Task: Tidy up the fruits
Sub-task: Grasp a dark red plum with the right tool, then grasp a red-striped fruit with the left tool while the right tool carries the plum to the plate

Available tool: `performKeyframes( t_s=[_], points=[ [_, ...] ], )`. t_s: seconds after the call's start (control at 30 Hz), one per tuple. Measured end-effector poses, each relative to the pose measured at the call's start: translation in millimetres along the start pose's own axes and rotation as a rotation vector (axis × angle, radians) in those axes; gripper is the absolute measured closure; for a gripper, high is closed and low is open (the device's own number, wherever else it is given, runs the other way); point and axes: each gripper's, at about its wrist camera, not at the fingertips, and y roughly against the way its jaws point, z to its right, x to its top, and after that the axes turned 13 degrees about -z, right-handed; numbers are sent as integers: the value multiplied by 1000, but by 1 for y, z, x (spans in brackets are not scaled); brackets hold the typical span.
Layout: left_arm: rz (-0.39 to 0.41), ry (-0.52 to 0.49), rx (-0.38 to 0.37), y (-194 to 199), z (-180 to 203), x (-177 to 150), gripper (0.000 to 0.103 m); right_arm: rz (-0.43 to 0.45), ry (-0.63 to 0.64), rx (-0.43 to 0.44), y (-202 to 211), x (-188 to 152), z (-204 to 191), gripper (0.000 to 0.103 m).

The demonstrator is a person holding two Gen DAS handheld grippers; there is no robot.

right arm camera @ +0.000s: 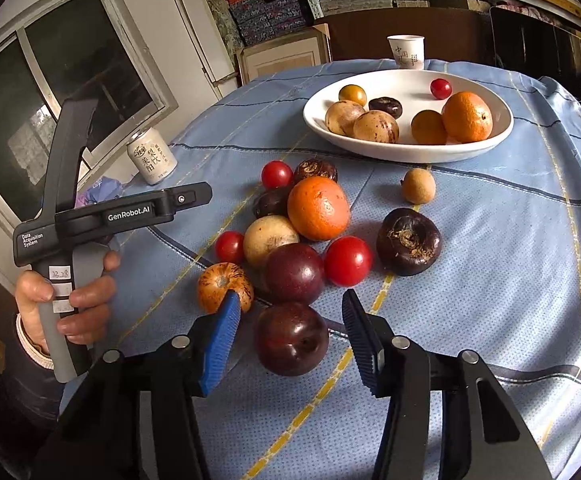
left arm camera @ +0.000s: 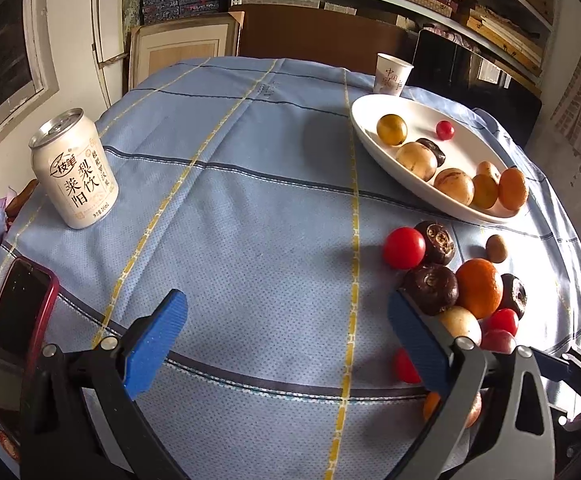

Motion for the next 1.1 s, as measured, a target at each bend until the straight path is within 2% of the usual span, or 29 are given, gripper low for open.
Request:
performKeyframes(
  t_s=[0.27,0.37,0.53,0.63,0.83,0.9,1.0,1.1],
  points=[
    [-17,14,3,-5,-3,2,5,-55,34,-21,-10,-5,-9,53],
    [-14,18,8,-5,-4,2,5,-61,35,-35,-12,-6,-10,57],
    [-17,18,15,-6,-4,2,5,-71,33,-41,-13,-7,-9,57],
    [-14,17,22,-6,-5,2,5,-70,28,-53,-13,-8,-8,63],
    [-20,22,31,-7,-6,2,5,-74,15,-6,-9,-8,-1,64],
    [-17,21,20,-5,-7,1,5,-54,-10,38,-1,-7,6,64],
    [1,-12,-13,2,-4,-4,5,27,-74,87,15,-7,20,64],
    [37,-142,-81,15,11,-17,5,80,-142,68,23,-7,34,64]
  ],
)
